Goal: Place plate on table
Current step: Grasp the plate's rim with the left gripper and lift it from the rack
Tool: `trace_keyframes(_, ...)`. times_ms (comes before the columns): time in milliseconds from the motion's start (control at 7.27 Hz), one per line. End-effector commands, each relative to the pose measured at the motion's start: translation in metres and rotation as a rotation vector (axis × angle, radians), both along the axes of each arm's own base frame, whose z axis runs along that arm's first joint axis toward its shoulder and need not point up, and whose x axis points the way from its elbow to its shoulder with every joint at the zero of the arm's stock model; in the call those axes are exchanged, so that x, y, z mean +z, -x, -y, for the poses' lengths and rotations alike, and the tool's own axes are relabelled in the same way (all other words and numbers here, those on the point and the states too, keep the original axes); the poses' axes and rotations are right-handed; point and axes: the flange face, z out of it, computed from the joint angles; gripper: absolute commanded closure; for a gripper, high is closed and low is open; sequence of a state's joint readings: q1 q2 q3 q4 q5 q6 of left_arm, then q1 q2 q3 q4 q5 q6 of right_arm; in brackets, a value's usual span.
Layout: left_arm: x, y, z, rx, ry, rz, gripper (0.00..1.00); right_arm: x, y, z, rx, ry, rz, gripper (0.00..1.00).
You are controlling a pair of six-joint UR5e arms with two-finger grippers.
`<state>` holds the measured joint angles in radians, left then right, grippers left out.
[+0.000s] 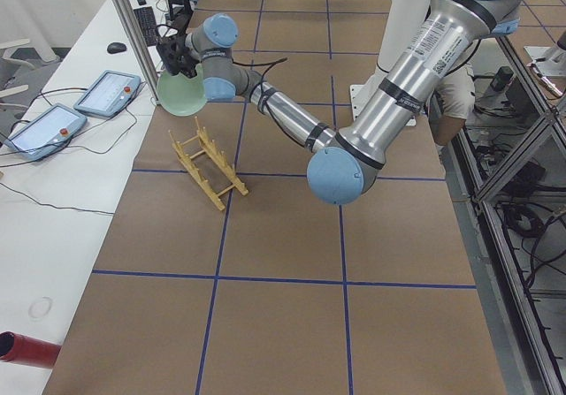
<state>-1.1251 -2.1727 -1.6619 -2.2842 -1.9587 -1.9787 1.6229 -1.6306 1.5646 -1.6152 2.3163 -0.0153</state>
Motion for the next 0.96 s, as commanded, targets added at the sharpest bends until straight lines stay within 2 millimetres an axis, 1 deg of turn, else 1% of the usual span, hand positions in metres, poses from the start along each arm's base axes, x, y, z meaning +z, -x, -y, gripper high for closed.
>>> trace_keyframes(0, -0.017, -0.078, -0.046, 0.139, 0.151, 0.104, 1.0, 0.0, 0.0, 0.0, 0.0, 0.0, 0.0, 0.0)
trace_keyframes(138, -0.013, -0.141, -0.067, 0.24, 0.23, 0.187, 1.0, 0.0, 0.0, 0.0, 0.0, 0.0, 0.0, 0.0)
trace_keyframes(275, -0.022, -0.181, -0.083, 0.333, 0.263, 0.317, 1.0, 0.0, 0.0, 0.0, 0.0, 0.0, 0.0, 0.0)
trace_keyframes(412, -0.04, -0.228, -0.099, 0.426, 0.319, 0.436, 1.0, 0.0, 0.0, 0.0, 0.0, 0.0, 0.0, 0.0)
trace_keyframes(550, -0.038, -0.266, -0.108, 0.482, 0.374, 0.521, 1.0, -0.001, 0.0, 0.001, 0.0, -0.001, 0.0, 0.0)
trace_keyframes(688, -0.018, -0.329, -0.131, 0.529, 0.417, 0.643, 1.0, 0.0, 0.0, 0.0, 0.0, 0.0, 0.0, 0.0)
trace_keyframes(825, -0.002, -0.36, -0.144, 0.575, 0.435, 0.737, 1.0, 0.0, 0.0, 0.0, 0.0, 0.0, 0.0, 0.0)
